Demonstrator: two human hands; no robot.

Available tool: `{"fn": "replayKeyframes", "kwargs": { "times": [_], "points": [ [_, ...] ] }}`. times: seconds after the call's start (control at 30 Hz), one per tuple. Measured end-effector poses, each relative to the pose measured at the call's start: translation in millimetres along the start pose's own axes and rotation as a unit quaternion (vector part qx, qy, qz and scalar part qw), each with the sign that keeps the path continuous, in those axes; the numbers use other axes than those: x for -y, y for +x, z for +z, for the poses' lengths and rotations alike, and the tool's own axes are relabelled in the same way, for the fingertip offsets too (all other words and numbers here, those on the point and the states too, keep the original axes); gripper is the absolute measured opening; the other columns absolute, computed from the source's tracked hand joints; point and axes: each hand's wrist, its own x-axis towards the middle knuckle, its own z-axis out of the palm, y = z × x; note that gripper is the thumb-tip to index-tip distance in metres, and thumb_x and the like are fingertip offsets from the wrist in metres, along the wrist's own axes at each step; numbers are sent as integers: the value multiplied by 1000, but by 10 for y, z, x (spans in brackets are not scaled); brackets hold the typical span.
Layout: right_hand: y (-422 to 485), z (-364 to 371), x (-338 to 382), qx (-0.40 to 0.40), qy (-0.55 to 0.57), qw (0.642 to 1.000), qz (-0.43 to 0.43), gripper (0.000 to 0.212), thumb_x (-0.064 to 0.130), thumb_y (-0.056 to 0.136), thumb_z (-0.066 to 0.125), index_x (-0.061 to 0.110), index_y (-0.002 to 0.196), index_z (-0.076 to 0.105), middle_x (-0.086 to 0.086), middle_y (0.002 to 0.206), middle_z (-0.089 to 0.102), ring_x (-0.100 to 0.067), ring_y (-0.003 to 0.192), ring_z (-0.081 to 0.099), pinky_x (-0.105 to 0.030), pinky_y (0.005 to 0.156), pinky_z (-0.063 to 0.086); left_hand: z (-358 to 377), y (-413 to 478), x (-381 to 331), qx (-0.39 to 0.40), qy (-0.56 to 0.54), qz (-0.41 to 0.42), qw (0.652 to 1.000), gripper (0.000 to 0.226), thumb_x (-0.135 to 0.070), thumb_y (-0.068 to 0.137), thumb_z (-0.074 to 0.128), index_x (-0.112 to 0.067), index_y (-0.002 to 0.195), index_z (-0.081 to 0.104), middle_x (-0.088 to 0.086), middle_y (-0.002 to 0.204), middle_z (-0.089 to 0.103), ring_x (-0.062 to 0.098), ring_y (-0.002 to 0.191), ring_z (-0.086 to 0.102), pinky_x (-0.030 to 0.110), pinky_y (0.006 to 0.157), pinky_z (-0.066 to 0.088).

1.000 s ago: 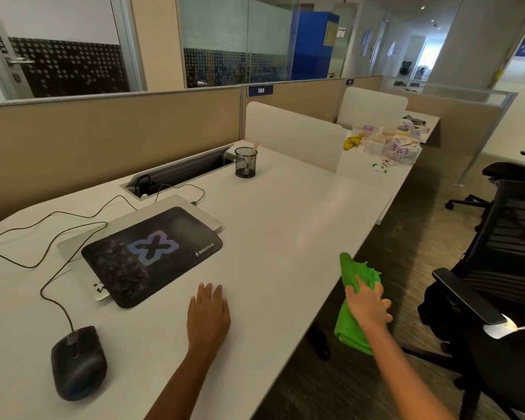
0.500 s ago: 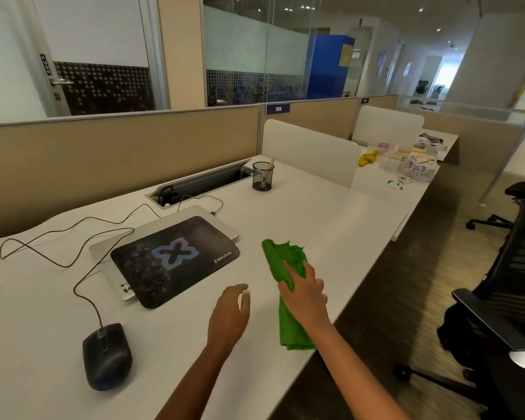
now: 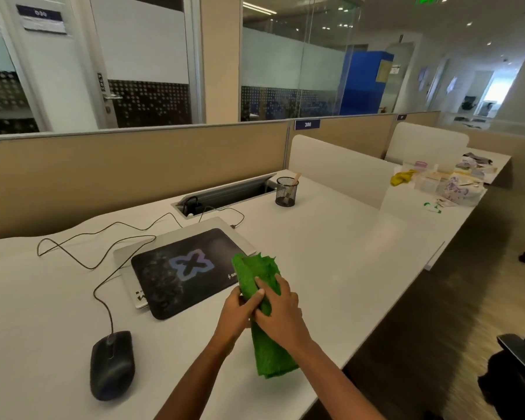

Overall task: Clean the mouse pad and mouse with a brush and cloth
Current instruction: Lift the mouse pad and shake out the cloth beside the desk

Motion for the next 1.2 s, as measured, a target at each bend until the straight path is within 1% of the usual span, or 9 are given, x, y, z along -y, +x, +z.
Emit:
{"fn": "replayKeyframes", "kwargs": {
  "times": [0.2, 0.33, 0.5, 0.63, 0.7, 0.8, 0.87, 0.97, 1.2],
  "points": [
    [283, -242, -312, 45, 155, 987, -21, 61, 41, 84, 61, 34, 139, 34, -3, 151, 14, -23, 136, 27, -38, 112, 33, 190, 216, -33, -60, -96, -7, 993, 16, -15, 93, 53, -17, 108, 56, -3, 93, 67, 7, 82, 65, 13, 57, 55],
    [483, -337, -566, 43, 244, 969, -3, 64, 35, 84, 64, 29, 139, 33, -4, 147, 23, -18, 132, 34, -25, 105, 33, 328, 373, -26, -108, -129, -10, 986, 17, -11, 93, 52, -14, 109, 56, -1, 95, 67, 12, 84, 65, 18, 61, 57],
    [694, -394, -842, 97, 358, 924, 98, 72, 34, 83, 66, 20, 142, 28, -10, 136, 45, -24, 119, 51, -36, 98, 46, 505, 503, 35, -154, -163, -6, 975, 18, -12, 93, 51, -15, 110, 55, 3, 100, 66, 17, 89, 65, 29, 71, 54],
    [789, -442, -1030, 194, 435, 870, 125, 44, 25, 85, 64, 7, 124, 54, -9, 112, 66, -19, 97, 64, -30, 77, 55, 627, 570, 81, -195, -159, -2, 968, 11, -13, 92, 53, -18, 101, 58, -1, 92, 68, 11, 78, 68, 23, 59, 56],
    [840, -457, -1098, 198, 417, 881, 102, 33, 20, 85, 64, 7, 114, 60, -5, 102, 68, -14, 88, 66, -21, 65, 53, 670, 606, 101, -219, -131, -2, 967, 8, -13, 91, 55, -15, 98, 59, 2, 91, 68, 11, 76, 68, 19, 55, 55],
    [950, -459, -1138, 172, 391, 901, 73, 26, 14, 84, 65, 7, 109, 62, -6, 98, 68, -12, 84, 65, -15, 63, 53, 706, 684, 140, -246, -76, -16, 966, 16, -17, 92, 55, -8, 104, 58, 11, 102, 66, 22, 88, 64, 28, 70, 54],
    [1045, -467, -1135, 157, 382, 909, 66, 28, 12, 83, 66, 6, 110, 62, -11, 103, 68, -21, 90, 66, -25, 75, 56, 716, 756, 162, -246, -65, -33, 966, 25, -21, 94, 52, -4, 112, 57, 12, 106, 64, 25, 94, 62, 33, 78, 51],
    [1218, -492, -1136, 136, 356, 923, 56, 29, 13, 82, 66, 7, 110, 62, -14, 106, 68, -27, 96, 65, -42, 90, 53, 718, 894, 184, -227, -87, -71, 967, 28, -23, 96, 48, -7, 117, 54, 7, 106, 61, 22, 94, 59, 32, 77, 50],
    [1699, -657, -1209, 76, 318, 943, 57, 26, 14, 82, 66, 9, 107, 64, -15, 103, 69, -30, 96, 65, -47, 91, 51, 718, 1396, 185, -148, -117, -109, 976, 31, -8, 93, 53, -2, 123, 51, 18, 117, 61, 29, 99, 59, 31, 71, 52]
  ]
}}
